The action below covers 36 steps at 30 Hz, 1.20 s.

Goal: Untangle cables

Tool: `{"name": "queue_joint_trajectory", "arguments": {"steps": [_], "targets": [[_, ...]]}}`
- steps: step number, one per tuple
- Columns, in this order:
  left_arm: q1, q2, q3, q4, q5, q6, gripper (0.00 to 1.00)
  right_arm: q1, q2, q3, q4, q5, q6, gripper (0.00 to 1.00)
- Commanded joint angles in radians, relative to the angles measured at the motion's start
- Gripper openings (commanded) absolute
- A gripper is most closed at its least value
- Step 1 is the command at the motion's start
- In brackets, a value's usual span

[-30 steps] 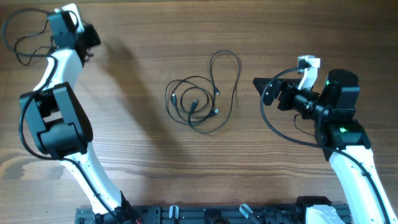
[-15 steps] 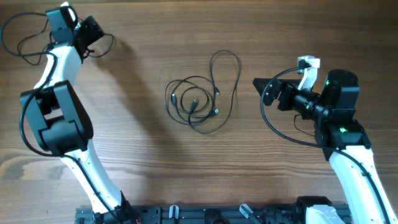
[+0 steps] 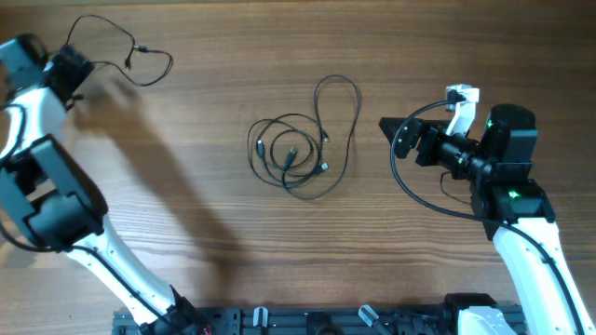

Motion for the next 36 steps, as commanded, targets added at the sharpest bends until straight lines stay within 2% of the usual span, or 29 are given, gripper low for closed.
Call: {"name": "queue_joint_trajectory", "arguments": {"steps": [1,3,5,7,10,11,12,14,18,20,23,26,28,30,33,36], "targets": [[0.014,0.048,0.003,-0.011,0.002,-0.010,0.97,0.005,0.005,0.021,0.006,0.021,0.004,1.00],[0.018,0.073,0.003,0.004,0.002,-0.016,0.98,0.005,0.005,0.021,0.003,0.019,0.005,1.00],[0.017,0.085,0.003,0.027,0.025,-0.071,0.97,0.005,0.005,0.021,0.002,0.017,0.023,1.00],[0.016,0.095,0.003,0.062,0.087,-0.128,0.92,0.005,0.005,0.021,0.003,0.017,0.034,1.00],[0.016,0.111,0.003,0.105,0.118,-0.158,0.63,0.005,0.005,0.021,0.000,0.017,0.048,1.00],[0.016,0.117,0.003,0.107,0.097,-0.154,0.61,0.005,0.005,0.021,0.000,0.017,0.056,1.00],[0.016,0.124,0.003,0.111,0.080,-0.130,0.61,0.005,0.005,0.021,-0.002,0.016,0.056,1.00],[0.016,0.138,0.003,0.118,0.033,0.008,0.68,0.005,0.005,0.021,-0.008,0.008,0.056,1.00],[0.018,0.145,0.003,0.114,-0.026,0.211,0.69,0.005,0.005,0.021,-0.023,0.009,0.056,1.00],[0.018,0.148,0.003,0.128,-0.025,0.236,0.67,0.005,0.005,0.021,-0.023,0.009,0.057,1.00],[0.018,0.166,0.003,0.155,-0.024,0.236,0.58,0.005,0.005,0.021,-0.023,0.001,0.082,1.00],[0.018,0.200,0.003,0.184,-0.023,0.241,0.65,0.005,0.005,0.021,-0.023,-0.036,0.082,1.00],[0.021,0.206,0.004,0.234,-0.035,0.307,0.63,0.005,0.005,0.021,-0.023,-0.066,0.087,1.00],[0.023,0.204,0.018,0.250,-0.052,0.332,0.64,0.005,0.005,0.021,-0.023,-0.079,0.091,1.00],[0.027,0.202,0.108,0.209,-0.141,0.374,0.66,0.005,0.005,0.021,-0.023,-0.089,0.108,1.00],[0.028,0.202,0.259,0.118,-0.148,0.373,0.68,0.005,0.005,0.021,-0.021,-0.088,0.108,1.00]]}}
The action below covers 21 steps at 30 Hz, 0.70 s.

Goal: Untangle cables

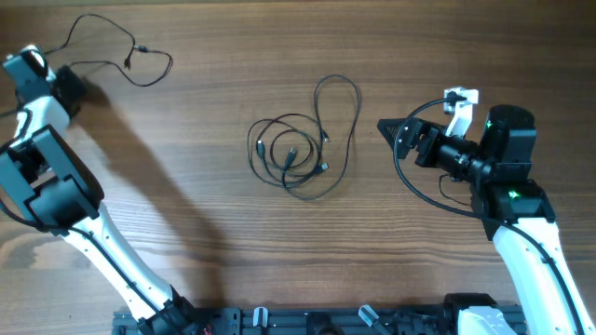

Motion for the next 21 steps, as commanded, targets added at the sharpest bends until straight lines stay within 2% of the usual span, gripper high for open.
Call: {"name": "queue_joint_trajectory", "arguments": {"steps": [1,3,4,5,6,7,10,11,13,15,17,21], "targets": [[0.007,0.008,0.233,-0.092,-0.045,0.041,0.66,0.005,0.005,0.021,0.002,-0.026,0.013,1.00],[0.007,0.008,0.352,-0.178,0.034,0.032,0.64,0.005,0.005,0.021,0.007,-0.025,0.013,1.00],[0.007,0.008,0.407,-0.226,0.086,0.000,0.68,0.005,0.005,0.021,0.007,-0.021,0.012,1.00],[0.007,0.008,0.449,-0.264,0.129,-0.051,0.78,0.005,0.005,0.021,0.006,-0.018,0.011,0.99],[0.004,0.006,0.478,-0.305,0.180,-0.112,0.93,0.005,0.005,0.021,0.008,-0.017,0.011,1.00],[-0.001,0.002,0.493,-0.351,0.245,-0.165,1.00,0.005,0.005,0.021,0.008,-0.002,0.011,1.00],[-0.026,-0.011,0.496,-0.517,0.531,-0.258,1.00,0.005,0.005,0.021,0.008,0.029,0.011,0.99],[-0.039,-0.011,0.496,-0.584,0.657,-0.258,1.00,0.005,0.005,0.021,0.008,0.042,0.011,1.00],[-0.069,-0.011,0.493,-0.713,0.777,-0.229,1.00,0.005,0.005,0.021,0.006,0.062,0.006,1.00],[-0.131,-0.011,0.493,-0.892,0.788,-0.124,1.00,0.005,0.005,0.021,0.003,0.064,-0.048,1.00],[-0.209,-0.011,0.493,-1.055,0.735,-0.012,1.00,0.005,0.005,0.021,-0.009,0.111,-0.063,1.00],[-0.363,-0.004,0.484,-1.258,0.518,0.011,0.99,0.005,0.005,0.021,-0.013,0.186,-0.067,1.00]]}}
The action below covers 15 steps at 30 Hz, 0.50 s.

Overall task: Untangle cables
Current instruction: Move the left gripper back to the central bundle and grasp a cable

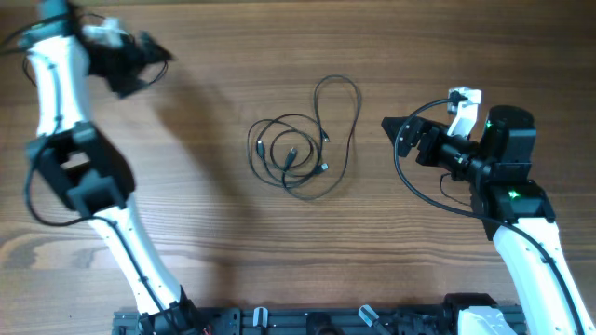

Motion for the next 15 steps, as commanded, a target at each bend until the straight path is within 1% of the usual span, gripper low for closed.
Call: {"name": "queue_joint_trajectory", "arguments": {"steps": [1,3,4,6,7,8,12,13,15], "targets": [[-0.152,-0.004,-0.018,-0.114,-0.160,0.078,0.98,0.005,0.005,0.021,0.000,0.089,-0.029,1.00],[-0.226,-0.003,-0.063,-0.128,-0.235,0.077,0.96,0.005,0.005,0.021,-0.001,0.109,-0.029,1.00],[-0.267,-0.004,-0.094,-0.127,-0.270,0.074,0.93,0.005,0.005,0.021,-0.002,0.115,-0.029,1.00],[-0.334,-0.003,-0.167,-0.109,-0.293,0.074,0.91,0.005,0.005,0.021,-0.005,0.123,-0.030,1.00],[-0.395,-0.003,-0.248,-0.093,-0.293,0.071,0.83,0.005,0.005,0.021,-0.008,0.123,-0.030,1.00],[-0.409,-0.003,-0.266,-0.091,-0.293,0.071,0.80,0.005,0.005,0.021,-0.008,0.123,-0.030,1.00],[-0.459,-0.003,-0.296,-0.074,-0.293,0.078,0.75,0.005,0.005,0.021,-0.007,0.143,-0.030,1.00],[-0.469,-0.003,-0.298,-0.066,-0.293,0.078,0.71,0.005,0.005,0.021,-0.006,0.152,-0.030,1.00],[-0.497,-0.003,-0.314,-0.042,-0.299,0.077,0.70,0.005,0.005,0.021,-0.007,0.156,-0.029,1.00]]}}
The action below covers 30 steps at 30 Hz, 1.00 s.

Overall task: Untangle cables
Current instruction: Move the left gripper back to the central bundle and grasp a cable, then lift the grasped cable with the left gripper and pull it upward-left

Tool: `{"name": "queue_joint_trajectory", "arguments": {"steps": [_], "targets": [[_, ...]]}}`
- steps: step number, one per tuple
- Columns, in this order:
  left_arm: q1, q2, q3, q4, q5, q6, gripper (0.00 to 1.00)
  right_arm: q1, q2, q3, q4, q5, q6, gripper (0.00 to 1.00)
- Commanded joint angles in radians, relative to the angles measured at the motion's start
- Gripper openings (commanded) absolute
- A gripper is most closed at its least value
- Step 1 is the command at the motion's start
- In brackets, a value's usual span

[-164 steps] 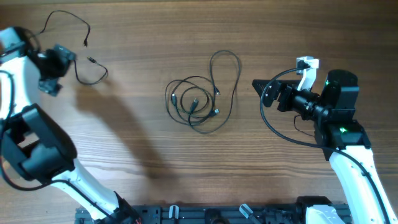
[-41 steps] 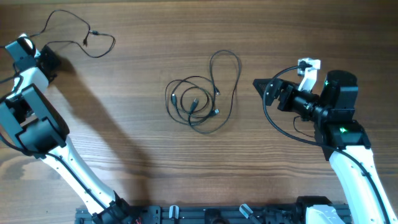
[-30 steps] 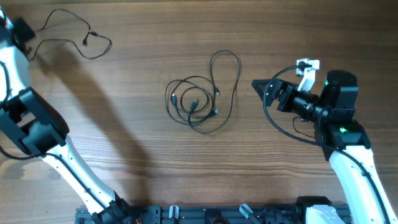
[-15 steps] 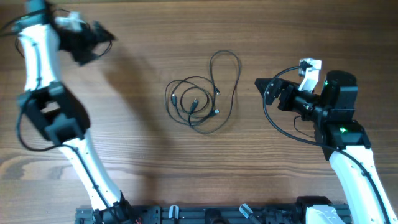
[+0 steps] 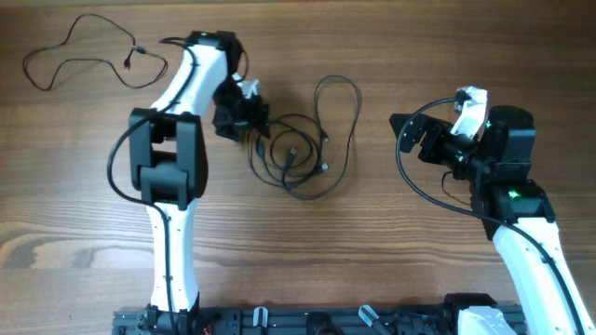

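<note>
A tangle of thin black cables (image 5: pixel 303 154) lies at the table's middle, one long loop (image 5: pixel 337 93) reaching toward the far side. A single black cable (image 5: pixel 88 46) lies spread out on its own at the far left. My left gripper (image 5: pixel 246 119) is at the tangle's left edge, its fingers apart over the outer strands; I cannot make out anything held. My right gripper (image 5: pixel 393 123) hangs to the right of the tangle, fingers together in a point, holding nothing.
The left arm (image 5: pixel 172 149) reaches up the table's left half and bends over toward the tangle. A dark rail (image 5: pixel 307 321) runs along the near edge. The right arm's own looped cable (image 5: pixel 414 191) hangs beside its wrist.
My left gripper has moved from over the separate cable at the far left to the left edge of the tangle. The separate cable now lies uncovered. The right arm barely shifted.
My left gripper was at the far left corner, at the end of the separate cable. It stayed there as that cable lay stretched further left. Then it was over the cable's right part, and now it is at the tangle. The right arm held its place throughout.
</note>
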Motion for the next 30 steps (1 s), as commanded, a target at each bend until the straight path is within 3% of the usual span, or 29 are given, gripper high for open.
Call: {"name": "queue_joint_trajectory", "arguments": {"steps": [1,3,6,8,12,19,23,30], "targets": [[-0.037,-0.003,-0.038,0.057,-0.037,0.001,0.70,0.005,0.005,0.021,0.003,0.031,-0.021,1.00],[-0.049,-0.003,-0.051,0.091,-0.094,-0.051,0.66,0.005,0.005,0.021,0.000,0.032,-0.021,1.00],[-0.048,-0.003,-0.052,0.108,-0.178,-0.098,0.46,0.005,0.005,0.021,-0.001,0.031,-0.022,1.00],[-0.043,-0.003,-0.052,0.108,-0.177,-0.098,0.29,0.005,0.005,0.021,-0.001,0.032,-0.022,1.00],[-0.040,-0.022,-0.021,0.058,-0.177,-0.092,0.04,0.005,0.005,0.021,0.000,0.032,-0.021,1.00],[-0.043,-0.179,0.098,-0.018,-0.058,-0.089,0.04,0.005,0.005,0.021,-0.002,0.027,-0.018,1.00],[-0.044,-0.326,0.108,0.008,0.113,0.016,0.04,0.005,0.005,0.021,-0.001,0.027,-0.018,1.00],[-0.044,-0.604,0.108,0.265,0.297,0.003,0.04,0.005,0.005,0.021,0.001,0.027,-0.017,1.00]]}}
